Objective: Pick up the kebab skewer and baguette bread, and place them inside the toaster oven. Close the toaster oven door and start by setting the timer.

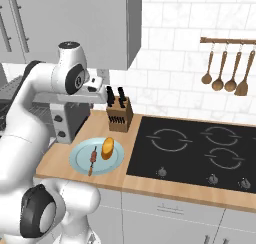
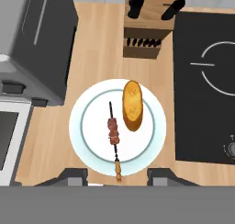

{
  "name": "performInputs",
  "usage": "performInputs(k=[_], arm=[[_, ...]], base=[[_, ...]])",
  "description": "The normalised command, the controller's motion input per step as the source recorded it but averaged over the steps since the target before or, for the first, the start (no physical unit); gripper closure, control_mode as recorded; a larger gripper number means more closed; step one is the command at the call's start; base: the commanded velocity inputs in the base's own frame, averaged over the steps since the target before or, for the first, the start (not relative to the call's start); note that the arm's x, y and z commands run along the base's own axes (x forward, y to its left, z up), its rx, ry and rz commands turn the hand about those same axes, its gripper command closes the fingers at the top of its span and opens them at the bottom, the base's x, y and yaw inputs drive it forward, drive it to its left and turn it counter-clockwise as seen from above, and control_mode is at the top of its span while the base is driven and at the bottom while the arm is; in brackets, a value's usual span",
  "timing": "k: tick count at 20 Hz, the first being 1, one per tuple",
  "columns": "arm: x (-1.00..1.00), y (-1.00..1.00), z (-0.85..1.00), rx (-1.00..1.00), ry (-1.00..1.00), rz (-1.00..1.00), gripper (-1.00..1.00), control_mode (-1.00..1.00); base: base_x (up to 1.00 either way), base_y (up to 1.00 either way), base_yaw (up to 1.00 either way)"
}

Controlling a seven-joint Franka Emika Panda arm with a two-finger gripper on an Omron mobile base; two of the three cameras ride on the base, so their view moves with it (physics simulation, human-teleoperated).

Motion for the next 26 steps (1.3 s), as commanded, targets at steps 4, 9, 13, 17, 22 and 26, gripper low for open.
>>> performInputs(k=[4, 9, 13, 17, 22, 26], arm=[[-0.48, 0.22, -0.05, 0.00, -0.03, 0.03, -1.00, -1.00], [-0.85, 0.98, -0.11, -0.03, -0.26, 0.03, -1.00, -1.00], [-0.07, 1.00, 0.00, -0.03, -0.31, -0.03, -1.00, -1.00], [0.00, 0.94, 0.00, 0.00, -0.40, -0.12, -1.00, -1.00], [0.00, 0.56, 0.00, 0.01, -0.43, -0.05, -1.00, -1.00], [0.01, 0.67, 0.00, 0.02, -0.20, 0.00, -1.00, -1.00]], base=[[0.00, 0.00, 0.00], [0.00, 0.00, 0.00], [0.00, 0.00, 0.00], [0.00, 0.00, 0.00], [0.00, 0.00, 0.00], [0.00, 0.00, 0.00]])
